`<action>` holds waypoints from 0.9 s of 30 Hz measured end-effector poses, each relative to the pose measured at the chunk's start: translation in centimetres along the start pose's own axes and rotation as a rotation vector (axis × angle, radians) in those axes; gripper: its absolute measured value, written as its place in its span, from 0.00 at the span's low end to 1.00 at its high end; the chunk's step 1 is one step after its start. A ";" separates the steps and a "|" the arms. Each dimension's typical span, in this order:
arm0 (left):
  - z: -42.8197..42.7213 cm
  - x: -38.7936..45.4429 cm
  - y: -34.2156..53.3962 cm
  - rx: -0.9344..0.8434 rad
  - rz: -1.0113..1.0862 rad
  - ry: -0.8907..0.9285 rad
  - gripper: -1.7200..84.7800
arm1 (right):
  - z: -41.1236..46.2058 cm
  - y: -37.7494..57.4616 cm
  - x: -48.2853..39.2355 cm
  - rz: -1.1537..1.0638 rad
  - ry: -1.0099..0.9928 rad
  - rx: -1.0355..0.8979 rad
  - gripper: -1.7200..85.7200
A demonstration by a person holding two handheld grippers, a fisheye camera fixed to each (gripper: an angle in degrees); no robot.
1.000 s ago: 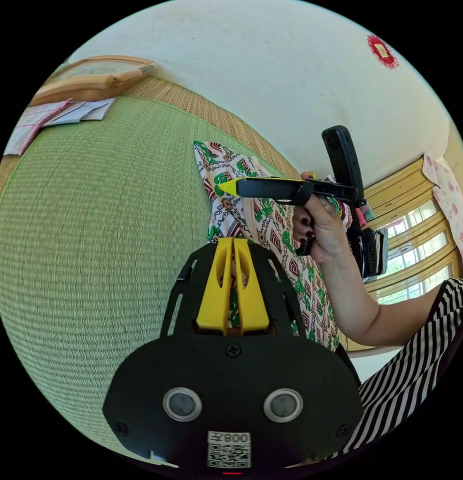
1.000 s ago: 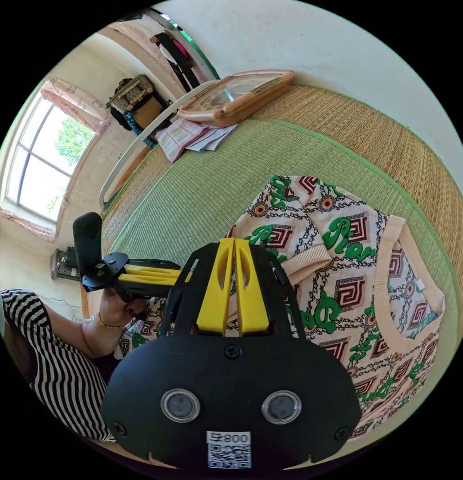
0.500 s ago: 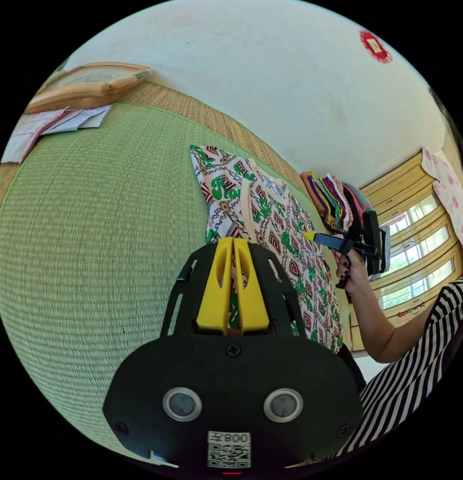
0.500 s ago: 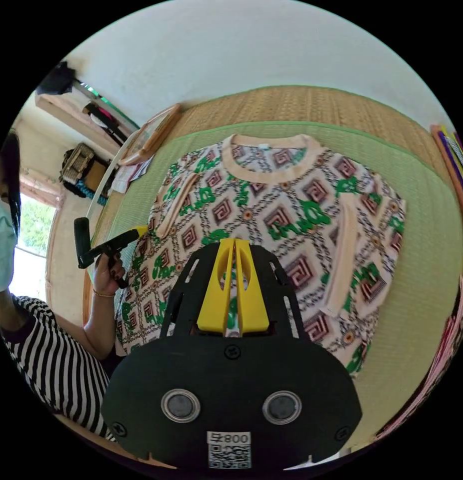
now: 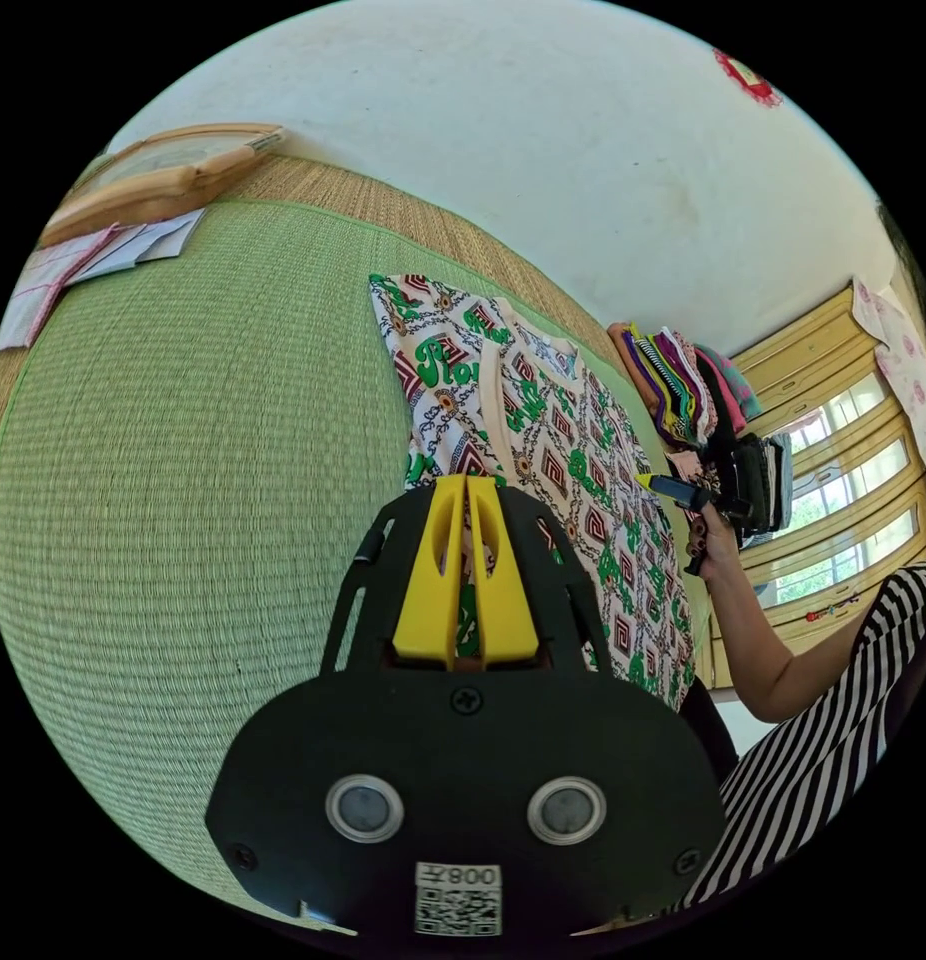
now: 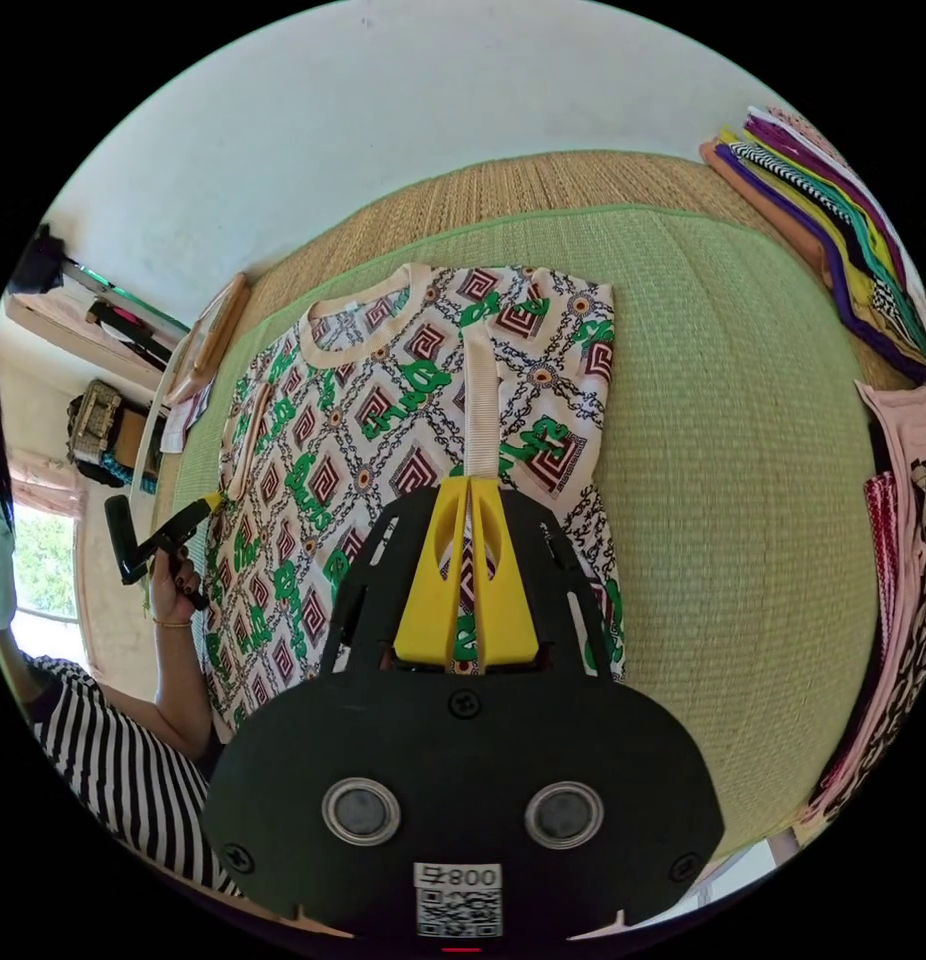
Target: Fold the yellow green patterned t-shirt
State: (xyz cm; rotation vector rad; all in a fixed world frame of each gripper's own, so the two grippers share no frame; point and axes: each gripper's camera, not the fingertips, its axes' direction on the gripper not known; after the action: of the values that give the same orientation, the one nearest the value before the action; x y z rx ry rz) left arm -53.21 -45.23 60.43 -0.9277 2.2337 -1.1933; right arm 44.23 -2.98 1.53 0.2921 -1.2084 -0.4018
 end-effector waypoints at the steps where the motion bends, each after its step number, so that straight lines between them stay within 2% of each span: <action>1: -0.1 0.0 0.3 -0.001 0.000 -0.001 0.02 | -0.6 0.3 -0.5 -0.010 0.008 -0.007 0.02; 10: -1.2 -0.3 2.9 -0.007 0.005 -0.004 0.02 | -6.2 2.7 -4.3 -0.099 0.042 -0.052 0.02; 17: -2.3 -2.1 5.2 -0.010 -0.052 0.080 0.02 | -10.5 3.7 -2.6 0.003 -0.123 -0.012 0.02; 23: -4.0 -1.9 7.0 -0.008 -0.086 0.041 0.02 | -14.2 4.6 -2.9 0.038 -0.133 -0.042 0.02; 27: -6.7 -1.7 9.4 0.028 -0.111 0.120 0.03 | -18.4 6.0 -2.7 0.077 -0.135 -0.016 0.02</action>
State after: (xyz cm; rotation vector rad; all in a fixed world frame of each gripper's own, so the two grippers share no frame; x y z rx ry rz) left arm -59.70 -36.52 56.16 -1.0047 2.2775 -1.3588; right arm 61.70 3.71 -4.27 0.2061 -1.3442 -0.3683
